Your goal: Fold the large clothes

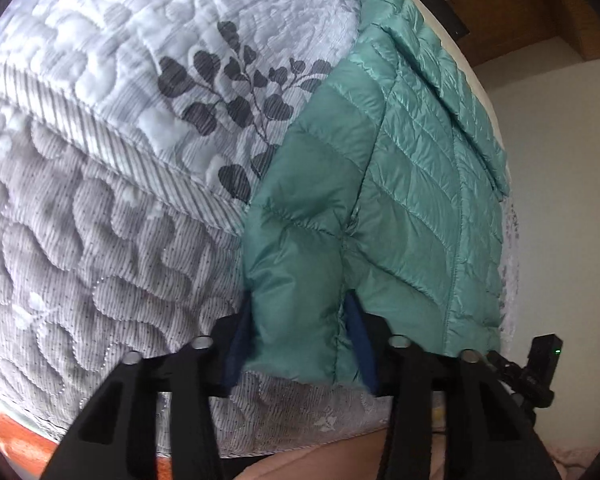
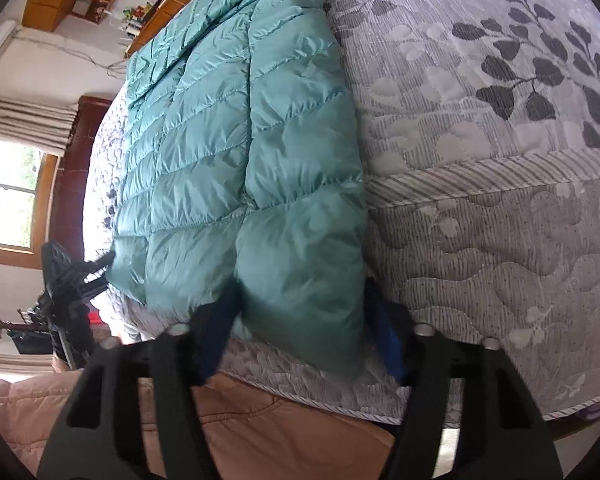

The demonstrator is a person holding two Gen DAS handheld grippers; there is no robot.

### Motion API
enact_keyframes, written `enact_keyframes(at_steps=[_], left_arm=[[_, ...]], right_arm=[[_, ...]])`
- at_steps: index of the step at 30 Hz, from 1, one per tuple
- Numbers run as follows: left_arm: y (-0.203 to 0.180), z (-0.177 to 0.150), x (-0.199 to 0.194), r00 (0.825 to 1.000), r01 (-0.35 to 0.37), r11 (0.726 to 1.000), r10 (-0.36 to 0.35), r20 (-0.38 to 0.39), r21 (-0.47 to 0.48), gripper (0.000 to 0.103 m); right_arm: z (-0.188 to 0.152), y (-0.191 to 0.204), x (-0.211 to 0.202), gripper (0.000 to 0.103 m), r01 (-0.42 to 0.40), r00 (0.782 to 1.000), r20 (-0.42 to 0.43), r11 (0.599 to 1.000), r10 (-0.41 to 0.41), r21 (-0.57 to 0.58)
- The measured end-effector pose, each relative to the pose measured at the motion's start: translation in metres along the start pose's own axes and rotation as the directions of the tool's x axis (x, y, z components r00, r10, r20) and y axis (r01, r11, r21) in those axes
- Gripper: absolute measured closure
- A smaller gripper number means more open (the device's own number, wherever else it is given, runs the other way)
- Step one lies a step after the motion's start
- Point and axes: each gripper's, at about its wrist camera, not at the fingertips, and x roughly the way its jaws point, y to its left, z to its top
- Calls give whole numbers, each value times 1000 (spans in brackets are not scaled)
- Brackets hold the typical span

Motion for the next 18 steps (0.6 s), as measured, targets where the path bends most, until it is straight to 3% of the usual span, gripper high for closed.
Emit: enact_keyframes(at_steps=[2, 5, 8, 14, 18], left_arm=[[1, 0, -1, 1000, 25, 1000, -25, -2, -7, 80], [-5, -2, -5, 999, 40, 999, -40, 6, 14, 91], [-18, -8, -12, 999, 33, 997, -34, 11, 75, 93], [-44, -22, -30, 1000, 17, 981, -18, 3, 193, 94], [-70, -29, -55, 996, 67, 951, -80, 31, 301, 94]], right_arm=[[1, -1, 0, 64, -15, 1000, 2, 1000, 15, 4], [1, 2, -5, 77, -38, 999, 10, 999, 38, -22], [-1, 7, -15, 83, -43, 999, 23, 997, 45, -65], [-4, 6, -42, 86, -76, 995, 51, 994, 80, -81], [-5, 10, -68, 88, -99, 990, 93, 989, 110, -114]])
